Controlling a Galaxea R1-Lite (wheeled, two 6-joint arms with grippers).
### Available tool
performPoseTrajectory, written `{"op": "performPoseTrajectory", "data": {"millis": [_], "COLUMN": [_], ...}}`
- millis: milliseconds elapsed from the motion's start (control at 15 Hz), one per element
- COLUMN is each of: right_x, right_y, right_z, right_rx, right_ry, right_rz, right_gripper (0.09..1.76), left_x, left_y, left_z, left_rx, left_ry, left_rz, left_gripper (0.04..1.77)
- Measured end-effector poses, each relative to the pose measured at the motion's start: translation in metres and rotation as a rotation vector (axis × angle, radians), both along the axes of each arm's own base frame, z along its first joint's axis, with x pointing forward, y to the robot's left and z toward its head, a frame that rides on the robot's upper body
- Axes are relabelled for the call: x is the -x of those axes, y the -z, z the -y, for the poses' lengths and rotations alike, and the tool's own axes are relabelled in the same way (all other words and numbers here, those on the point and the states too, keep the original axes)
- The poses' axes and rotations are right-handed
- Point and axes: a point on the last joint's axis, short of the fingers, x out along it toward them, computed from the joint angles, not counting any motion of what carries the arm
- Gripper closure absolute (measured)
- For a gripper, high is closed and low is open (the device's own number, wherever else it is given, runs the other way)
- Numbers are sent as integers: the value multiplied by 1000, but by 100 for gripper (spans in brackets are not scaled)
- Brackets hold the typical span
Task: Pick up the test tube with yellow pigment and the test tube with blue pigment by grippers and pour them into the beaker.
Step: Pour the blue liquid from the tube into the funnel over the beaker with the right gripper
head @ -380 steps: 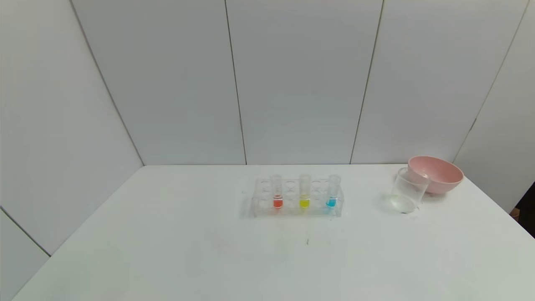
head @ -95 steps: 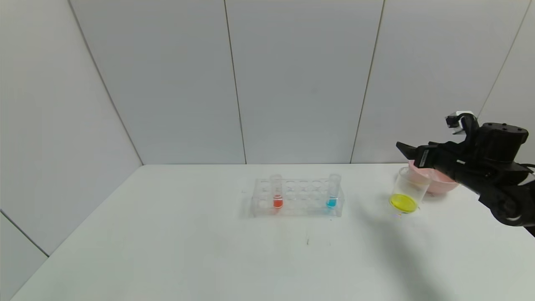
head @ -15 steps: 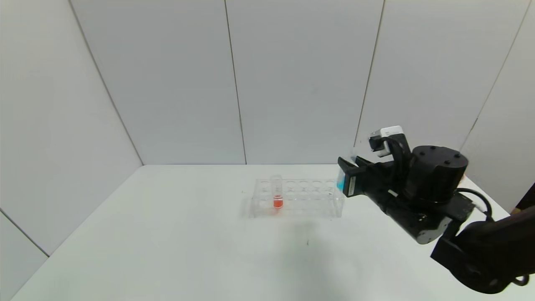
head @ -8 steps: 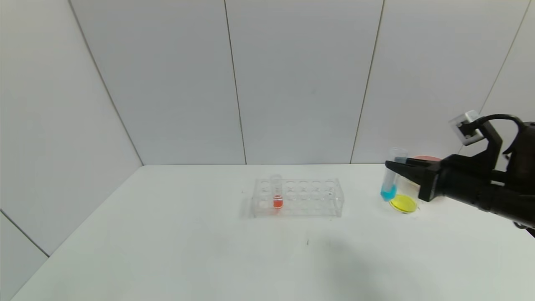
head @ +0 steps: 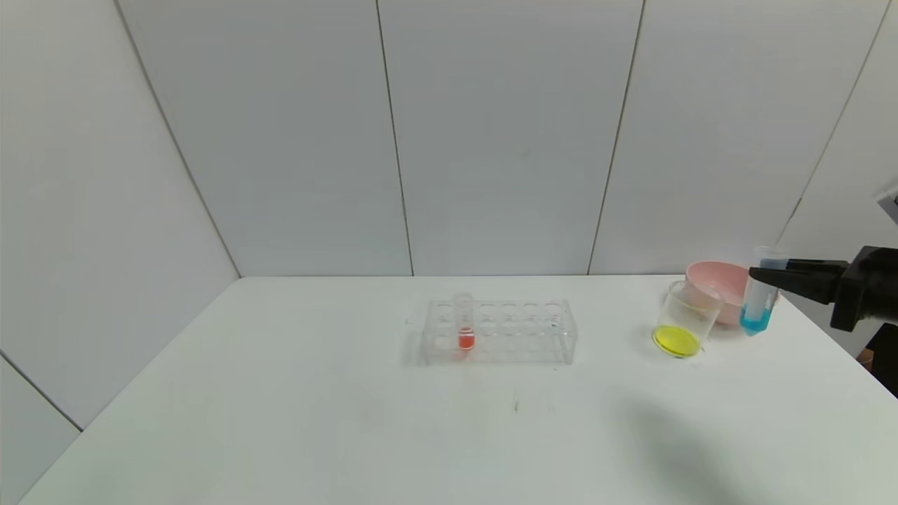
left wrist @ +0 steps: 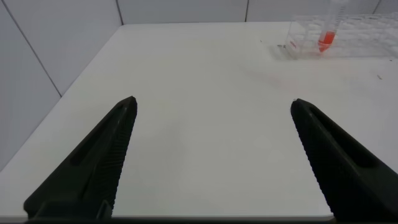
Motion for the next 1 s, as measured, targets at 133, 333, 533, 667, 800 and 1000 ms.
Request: {"op": "performPoseTrajectory", "data": {"millis": [133,333,533,667,800,1000], "right_x": [-12,-28,-44,-56,-66,-80], "right_y": [-3,-7,-7,-6,-9,-16], "right_z": [13,26,36,43,47,49], "right_rx": [34,97,175,216,226,266], "right_ry": [14,3,-35,-60,-69,-72], "right_rz": [-16,-61,-114,-140,-167,-213], "right_gripper": [136,136,136,136,136,136], "left_x": [0,0,0,0,0,0], "left_y": [0,0,0,0,0,0], "left_z": [0,0,0,0,0,0], "left_rx": [0,0,0,0,0,0], "left_ry": [0,0,0,0,0,0], "left_rz": [0,0,0,0,0,0], "left_gripper": [5,5,5,5,5,5]}}
